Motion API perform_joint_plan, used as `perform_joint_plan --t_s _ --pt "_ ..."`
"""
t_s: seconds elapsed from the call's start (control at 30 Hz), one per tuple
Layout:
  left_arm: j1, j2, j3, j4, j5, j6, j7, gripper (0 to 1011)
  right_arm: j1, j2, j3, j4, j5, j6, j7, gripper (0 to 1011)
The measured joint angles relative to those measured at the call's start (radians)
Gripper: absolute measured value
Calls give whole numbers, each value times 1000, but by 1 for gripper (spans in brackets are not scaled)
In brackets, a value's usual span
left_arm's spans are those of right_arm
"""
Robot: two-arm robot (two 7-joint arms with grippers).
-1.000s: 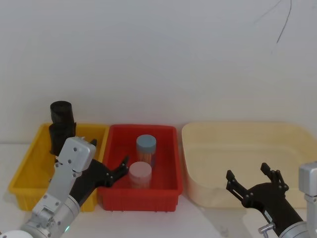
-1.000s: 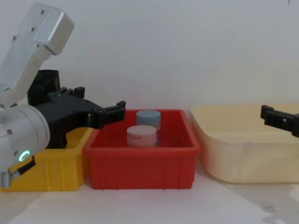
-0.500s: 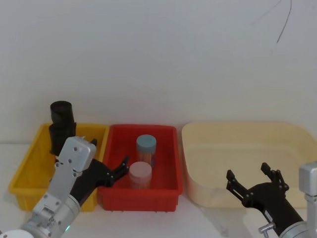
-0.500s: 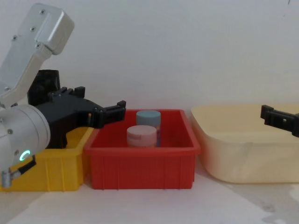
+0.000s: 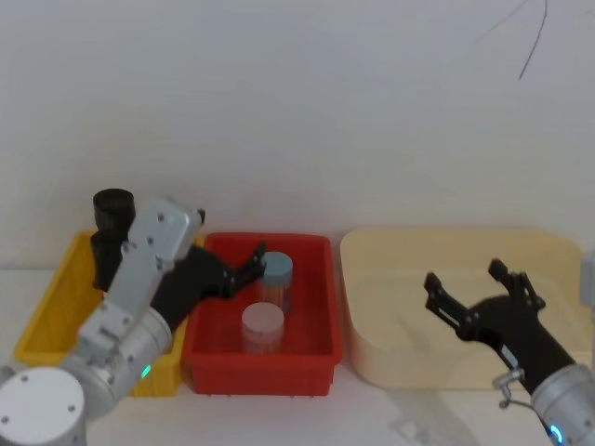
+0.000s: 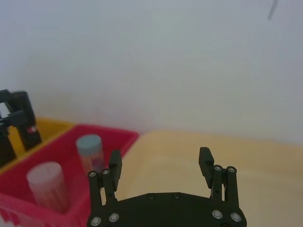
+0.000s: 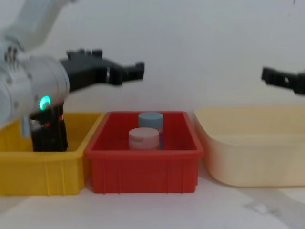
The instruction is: Pick up the garbage bag with the one hand and transfer it to the other hand.
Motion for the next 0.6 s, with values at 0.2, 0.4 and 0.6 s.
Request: perform_joint_plan --t_s 0.2,0.4,0.6 --pt "-14 28 -37 -67 -15 64 -15 1000 55 -15 -18 -13 24 35 28 1002" --pt "27 87 -126 -167 -48 137 -26 1000 135 -48 -74 -11 37 75 57 1002" --pt "98 136 -219 -235 -84 177 -33 1000 197 -85 -135 12 37 105 74 1002"
